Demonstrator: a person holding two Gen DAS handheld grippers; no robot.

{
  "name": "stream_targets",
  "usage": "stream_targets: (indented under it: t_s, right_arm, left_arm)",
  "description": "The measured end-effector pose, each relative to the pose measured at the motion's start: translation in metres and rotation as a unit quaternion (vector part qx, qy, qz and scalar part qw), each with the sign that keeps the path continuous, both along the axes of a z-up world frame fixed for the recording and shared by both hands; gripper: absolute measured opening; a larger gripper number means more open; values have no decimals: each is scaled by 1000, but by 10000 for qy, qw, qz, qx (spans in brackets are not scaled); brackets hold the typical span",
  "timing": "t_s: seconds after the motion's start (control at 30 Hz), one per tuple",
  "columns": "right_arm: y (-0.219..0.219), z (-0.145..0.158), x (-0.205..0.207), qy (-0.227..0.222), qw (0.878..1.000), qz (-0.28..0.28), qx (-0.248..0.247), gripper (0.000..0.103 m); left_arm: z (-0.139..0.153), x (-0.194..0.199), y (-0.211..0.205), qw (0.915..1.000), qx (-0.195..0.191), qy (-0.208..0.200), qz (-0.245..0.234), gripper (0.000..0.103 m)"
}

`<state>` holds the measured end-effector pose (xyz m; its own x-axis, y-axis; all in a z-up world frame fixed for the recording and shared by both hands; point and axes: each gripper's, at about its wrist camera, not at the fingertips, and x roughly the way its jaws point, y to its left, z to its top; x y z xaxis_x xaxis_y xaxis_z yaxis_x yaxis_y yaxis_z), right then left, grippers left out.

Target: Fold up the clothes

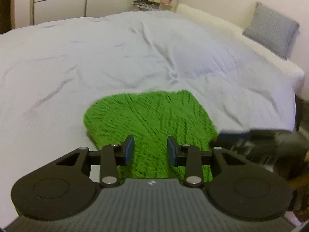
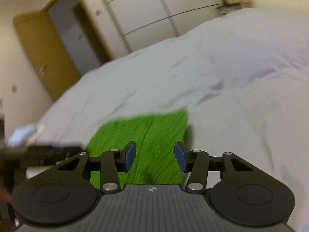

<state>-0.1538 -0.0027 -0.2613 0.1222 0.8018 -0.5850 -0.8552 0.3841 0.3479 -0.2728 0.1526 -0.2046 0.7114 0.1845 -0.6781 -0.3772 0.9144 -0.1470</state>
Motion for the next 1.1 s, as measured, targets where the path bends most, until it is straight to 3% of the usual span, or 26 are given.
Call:
stream_targets:
  t_s: [0.07,0.13,0.2,0.27,0.43,0.53,0.6,0.7,0.8,1.03,1.1]
  right_arm:
    - [2,-21,-15,-135,9986,85,-508,46]
    - [-6,-38,-23,-294,9960,-177,-828,46]
    - [-21,-43,-18,244,9960,-424,-749,46]
    - [-32,-37,-16,447,9953,-487,-705,46]
    - [-62,-12,-33,230,9972,-639,-317,47]
    - [-72,-2,-49,-8,9994,-355,12,47]
    - [-69,-9,-61,-2,9999,-96,-144,43]
    - [-59,-36,-68,174,9965,-35,-812,42]
    - [-70,-43,-74,473,9952,-163,-840,41]
    - [-96,-14,-85,385,9956,-403,-751,42]
    - [-105,-3,-88,397,9961,-480,-629,45]
  left_arm:
    - [-9,6,-11,9993,292,225,-77,33]
    - [-16,9,-22,9976,569,381,-133,33]
    - [-8,7,-29,9972,608,418,-139,31]
    - [1,1,-39,9969,666,398,-156,31]
    - [14,-32,-64,9977,630,222,-137,31]
    - [0,-40,-75,9977,485,454,-99,31]
    - [-10,-41,-80,9967,509,639,-24,31]
    - [-15,-41,-90,9945,632,827,132,31]
    - [-9,-45,-98,9928,705,914,321,32]
    - [9,-77,-119,9909,541,959,774,41]
    - [15,-88,-125,9902,568,950,853,50]
